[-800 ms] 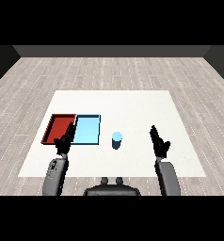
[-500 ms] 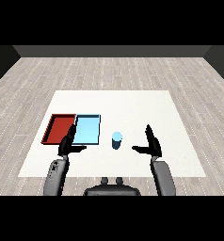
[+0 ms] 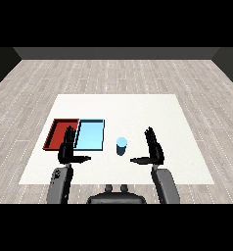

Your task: Pick the blue can and put it in the blue box

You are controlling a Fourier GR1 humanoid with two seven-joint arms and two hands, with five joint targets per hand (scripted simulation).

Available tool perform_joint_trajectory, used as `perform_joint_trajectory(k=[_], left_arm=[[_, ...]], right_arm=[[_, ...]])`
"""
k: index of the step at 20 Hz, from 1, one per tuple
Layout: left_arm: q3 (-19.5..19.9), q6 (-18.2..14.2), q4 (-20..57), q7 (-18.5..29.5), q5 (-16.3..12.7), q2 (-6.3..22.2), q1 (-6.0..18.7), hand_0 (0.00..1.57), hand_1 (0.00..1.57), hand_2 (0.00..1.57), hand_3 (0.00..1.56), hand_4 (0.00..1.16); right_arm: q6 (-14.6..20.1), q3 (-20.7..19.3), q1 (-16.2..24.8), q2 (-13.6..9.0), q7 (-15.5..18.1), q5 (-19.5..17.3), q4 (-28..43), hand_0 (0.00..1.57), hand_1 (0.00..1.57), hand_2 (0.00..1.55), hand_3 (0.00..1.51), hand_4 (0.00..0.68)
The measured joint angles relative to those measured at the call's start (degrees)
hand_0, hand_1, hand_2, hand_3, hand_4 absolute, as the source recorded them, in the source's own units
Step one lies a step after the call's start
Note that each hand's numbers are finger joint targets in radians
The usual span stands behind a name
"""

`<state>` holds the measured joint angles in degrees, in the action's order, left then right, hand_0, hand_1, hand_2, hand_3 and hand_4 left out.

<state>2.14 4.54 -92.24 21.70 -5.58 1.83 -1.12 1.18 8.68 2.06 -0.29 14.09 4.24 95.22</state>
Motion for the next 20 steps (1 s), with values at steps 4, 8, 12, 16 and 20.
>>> perform_joint_trajectory(k=[4, 8, 12, 16, 20], left_arm=[[0.0, 0.2, 2.5, 3.2, -0.2, -0.5, 0.7, 0.00, 0.00, 0.00, 0.00, 0.00], [0.7, 1.2, 1.6, 3.0, -1.8, -0.1, 0.3, 0.00, 0.00, 0.00, 0.00, 0.00], [0.5, 0.1, 3.1, 3.9, -1.3, -0.6, 1.4, 0.00, 0.00, 0.00, 0.00, 0.00], [0.8, 0.4, 2.5, 2.6, -1.6, 0.1, 1.4, 0.00, 0.00, 0.00, 0.00, 0.00], [0.8, 0.5, 3.1, 2.7, -2.1, -0.2, 2.1, 0.00, 0.00, 0.00, 0.00, 0.00]], right_arm=[[-1.5, -0.4, 1.7, -0.2, 1.4, 1.1, 1.0, 0.00, 0.00, 0.00, 0.00, 0.000], [-1.4, -0.2, 1.1, 0.0, 2.4, 0.9, -0.6, 0.00, 0.00, 0.00, 0.00, 0.000], [-1.0, -1.6, -1.5, -0.1, 1.0, 1.4, -2.7, 0.00, 0.00, 0.00, 0.00, 0.000], [-0.7, -1.2, -2.3, -0.1, 0.2, 3.0, -4.1, 0.00, 0.00, 0.00, 0.00, 0.000], [-1.1, -1.6, -3.4, -0.1, 2.0, 4.8, -8.7, 0.00, 0.00, 0.00, 0.00, 0.000]])
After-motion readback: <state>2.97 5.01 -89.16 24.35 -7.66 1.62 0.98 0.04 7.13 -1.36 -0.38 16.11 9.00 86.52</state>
